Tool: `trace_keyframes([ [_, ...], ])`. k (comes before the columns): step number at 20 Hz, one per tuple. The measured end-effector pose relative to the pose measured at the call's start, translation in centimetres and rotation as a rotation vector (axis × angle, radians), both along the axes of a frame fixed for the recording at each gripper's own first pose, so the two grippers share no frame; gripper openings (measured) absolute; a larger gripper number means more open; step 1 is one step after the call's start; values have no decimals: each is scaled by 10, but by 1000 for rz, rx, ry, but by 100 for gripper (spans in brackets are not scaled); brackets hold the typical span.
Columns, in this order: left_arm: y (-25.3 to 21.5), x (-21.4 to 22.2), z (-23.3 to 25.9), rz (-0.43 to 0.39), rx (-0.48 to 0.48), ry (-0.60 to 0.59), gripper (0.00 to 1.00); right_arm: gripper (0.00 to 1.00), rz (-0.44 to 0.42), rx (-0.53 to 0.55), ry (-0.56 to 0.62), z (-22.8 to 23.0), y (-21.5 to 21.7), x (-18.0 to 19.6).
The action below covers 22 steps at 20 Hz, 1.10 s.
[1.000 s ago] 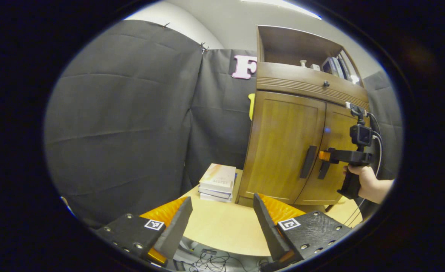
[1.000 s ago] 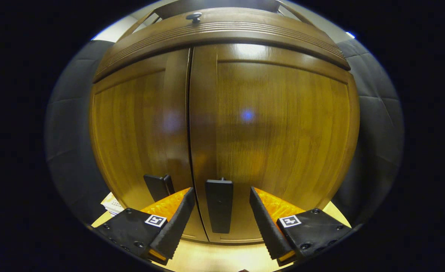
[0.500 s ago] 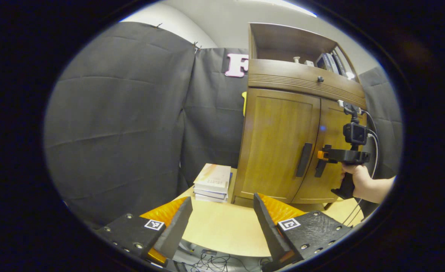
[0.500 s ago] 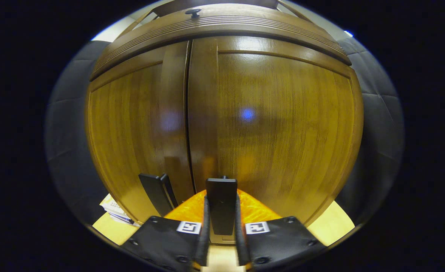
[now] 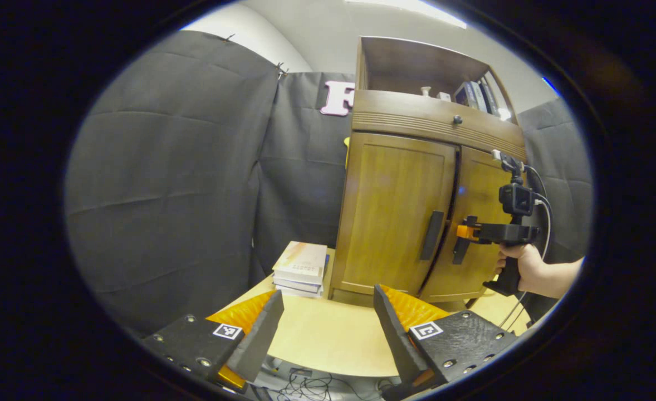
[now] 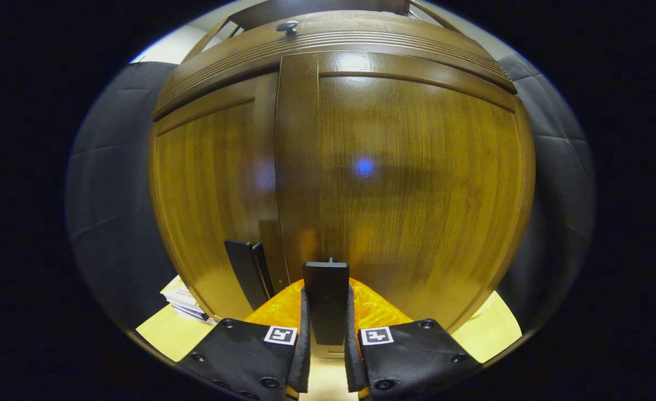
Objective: Open the right door of the double-door shoe cabinet with the right hand, and open the left door with the left hand.
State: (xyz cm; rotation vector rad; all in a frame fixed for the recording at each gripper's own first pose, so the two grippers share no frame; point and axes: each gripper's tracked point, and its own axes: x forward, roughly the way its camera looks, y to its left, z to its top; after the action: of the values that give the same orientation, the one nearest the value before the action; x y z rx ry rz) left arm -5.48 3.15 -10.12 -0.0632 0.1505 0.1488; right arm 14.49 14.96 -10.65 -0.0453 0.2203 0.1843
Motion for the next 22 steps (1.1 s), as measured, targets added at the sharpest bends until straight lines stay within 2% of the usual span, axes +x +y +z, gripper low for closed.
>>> trace_keyframes([
  [5, -11, -7, 6, -83, -25, -21, 92, 28, 46, -2, 8, 0, -11, -33],
  [9, -21, -14, 14, -153, -8, -33, 91, 28, 92, 3, 11, 0, -24, -58],
  [13, -52, -14, 29, -204, -13, -74, 91, 28, 129, 8, 7, 1, -40, -80],
  [22, -125, 0, 45, -168, 8, -83, 91, 28, 262, 31, 31, -2, -75, -123],
])
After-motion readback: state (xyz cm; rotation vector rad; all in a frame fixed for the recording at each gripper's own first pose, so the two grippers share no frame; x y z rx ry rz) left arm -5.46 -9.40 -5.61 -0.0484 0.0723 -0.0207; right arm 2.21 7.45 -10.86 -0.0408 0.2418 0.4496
